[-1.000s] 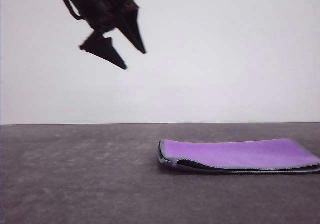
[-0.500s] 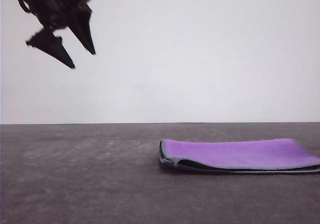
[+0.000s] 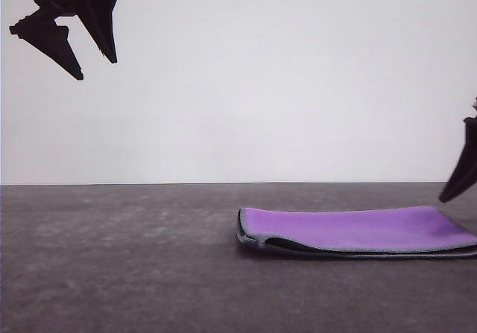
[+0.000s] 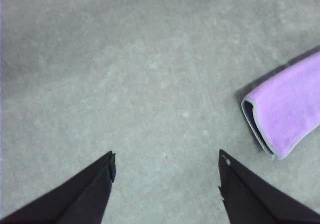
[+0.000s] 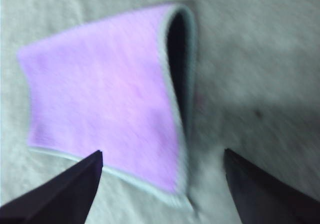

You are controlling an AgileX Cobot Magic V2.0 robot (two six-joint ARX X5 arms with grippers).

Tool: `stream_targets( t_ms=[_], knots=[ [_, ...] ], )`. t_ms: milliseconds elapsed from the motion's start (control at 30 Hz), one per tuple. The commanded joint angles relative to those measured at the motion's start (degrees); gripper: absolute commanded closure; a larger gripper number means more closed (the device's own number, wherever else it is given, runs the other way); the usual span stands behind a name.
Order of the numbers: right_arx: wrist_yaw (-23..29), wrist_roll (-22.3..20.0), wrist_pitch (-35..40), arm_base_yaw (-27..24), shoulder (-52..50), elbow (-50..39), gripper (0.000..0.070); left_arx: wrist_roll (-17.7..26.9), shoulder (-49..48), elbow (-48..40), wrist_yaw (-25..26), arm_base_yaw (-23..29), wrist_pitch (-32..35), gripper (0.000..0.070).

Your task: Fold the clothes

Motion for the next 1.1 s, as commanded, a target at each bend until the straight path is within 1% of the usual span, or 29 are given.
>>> stream_targets(
  t_ms=[0,67,133,200,233,267,333,400,467,567,667,733,833,933,1067],
  knots=[
    [0.47,0.78,1.64,0.95,3.60,-0.12,0.0202,0.17,0.07,1.46,-0.28,0.24,0.13,0.0306],
    [-1.49,1.03,3.59,1.92,4.92,-0.12,0.0203,0.15,0.07,1.46,-0.29,0.44,0.13,0.0306],
    [-2.34,1.40,4.67,2.94,5.53,-0.11,0.0204,0.15,0.07,1.46,-0.31,0.53,0.13,0.0306],
    [-2.44,1.51,5.10,3.88,5.68,-0.10,0.0238,0.17,0.07,1.46,-0.31,0.65,0.04,0.0306],
    [-2.65,1.51,5.35,4.23,5.68,-0.10,0.0275,0.17,0.07,1.46,-0.31,0.72,0.00,0.0306],
    [-3.02,1.55,5.56,4.49,5.68,-0.10,0.0336,0.17,0.07,1.46,-0.31,0.75,-0.02,0.0306],
    [-3.71,1.73,5.96,4.85,5.68,-0.09,0.0501,0.17,0.07,1.45,-0.31,0.75,-0.04,0.0306],
    [-3.79,1.97,6.25,5.00,5.68,-0.08,0.0640,0.15,0.07,1.46,-0.31,0.75,-0.14,0.0306],
    [-3.84,1.97,6.48,5.00,5.68,-0.04,0.0687,0.16,0.07,1.46,-0.31,0.75,-0.20,0.0306],
    [-5.04,2.18,7.28,4.99,5.68,0.07,0.0693,0.15,0.07,1.44,-0.31,0.75,-0.15,0.0306],
    [-8.64,2.23,7.63,5.54,5.68,0.43,0.0693,0.17,0.07,1.46,-0.31,0.75,-0.04,0.0306],
    [-10.65,2.37,8.08,6.64,5.68,0.74,0.0693,0.14,0.07,1.45,-0.31,0.75,0.20,0.0306],
    [-11.21,2.75,8.48,9.34,5.68,1.43,0.0693,0.13,0.07,1.44,-0.31,0.75,0.35,0.0306],
    [-10.90,4.62,10.41,12.60,5.68,2.00,0.0693,0.13,0.07,1.45,-0.31,0.75,0.33,0.0306],
    [-10.54,9.50,16.29,17.19,5.68,2.15,0.0693,0.03,0.07,1.44,-0.31,0.75,0.33,0.0306]
  ],
)
